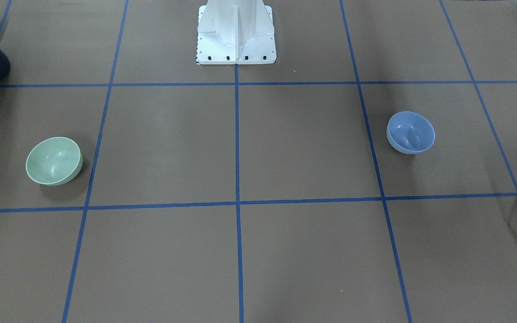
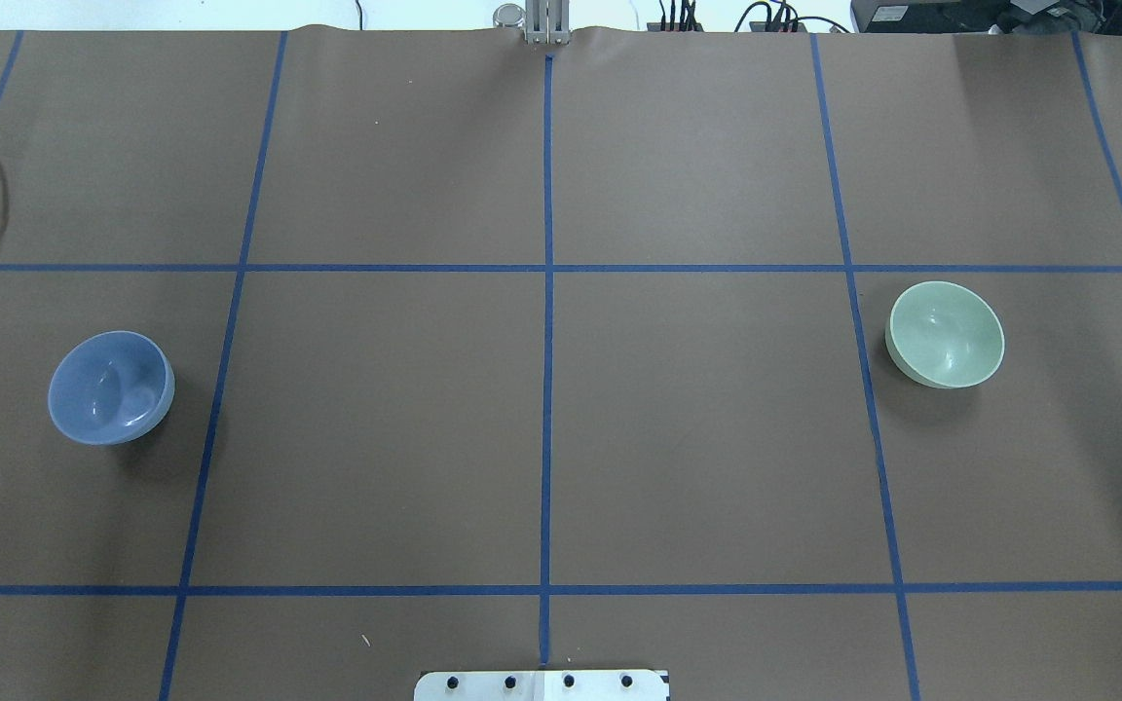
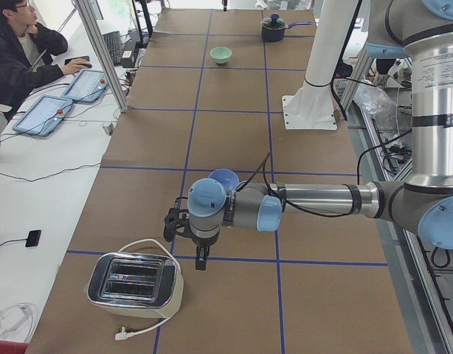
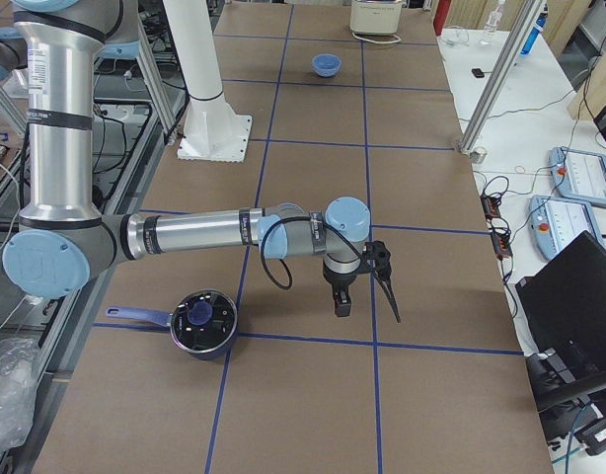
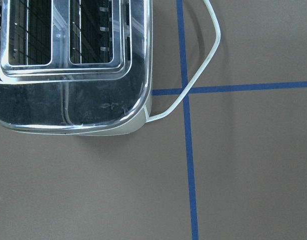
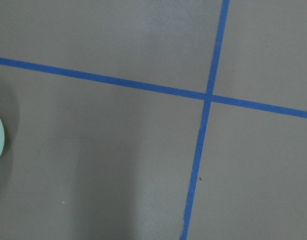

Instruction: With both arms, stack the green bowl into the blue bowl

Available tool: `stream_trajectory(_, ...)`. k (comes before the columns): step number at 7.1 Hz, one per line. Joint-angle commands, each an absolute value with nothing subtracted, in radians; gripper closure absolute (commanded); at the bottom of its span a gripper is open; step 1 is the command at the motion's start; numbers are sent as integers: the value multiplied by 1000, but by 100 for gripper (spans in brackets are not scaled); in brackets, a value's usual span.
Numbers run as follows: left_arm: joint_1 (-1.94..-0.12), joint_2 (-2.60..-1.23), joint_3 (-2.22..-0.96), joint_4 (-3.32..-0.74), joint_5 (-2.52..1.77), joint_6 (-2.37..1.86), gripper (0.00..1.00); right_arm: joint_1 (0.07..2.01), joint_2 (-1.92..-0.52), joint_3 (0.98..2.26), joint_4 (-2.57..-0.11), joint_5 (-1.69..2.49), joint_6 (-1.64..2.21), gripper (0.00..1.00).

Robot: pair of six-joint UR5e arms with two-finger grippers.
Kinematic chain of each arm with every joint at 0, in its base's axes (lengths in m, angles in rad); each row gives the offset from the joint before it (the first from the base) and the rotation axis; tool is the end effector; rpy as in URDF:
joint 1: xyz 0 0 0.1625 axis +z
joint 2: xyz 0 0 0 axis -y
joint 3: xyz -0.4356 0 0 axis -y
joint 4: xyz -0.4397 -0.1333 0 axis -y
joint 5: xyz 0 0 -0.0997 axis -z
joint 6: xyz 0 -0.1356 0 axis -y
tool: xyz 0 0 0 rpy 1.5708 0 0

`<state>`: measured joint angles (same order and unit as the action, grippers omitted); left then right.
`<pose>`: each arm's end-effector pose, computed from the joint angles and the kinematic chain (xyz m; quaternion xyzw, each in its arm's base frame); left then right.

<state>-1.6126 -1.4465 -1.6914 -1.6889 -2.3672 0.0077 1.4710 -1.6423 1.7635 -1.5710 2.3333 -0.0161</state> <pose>-0.0570 -0.4936 0.6792 0.0623 0.3857 0.0065 0.9205 -0.0120 -0.5175 0.6291 0.0405 -0.3734 -0.0761 0.9236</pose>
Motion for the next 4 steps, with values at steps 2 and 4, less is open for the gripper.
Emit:
stream_trajectory(2,-1612,-1450,-1690,-1692,-2367,6,2,1471,-1644,1766,-1571,2329,-14,0)
stream_trajectory(4,-1612,-1459,-1692,-1695,-2367,14,2,1471,-1629,1770,-1569,2327,-11,0)
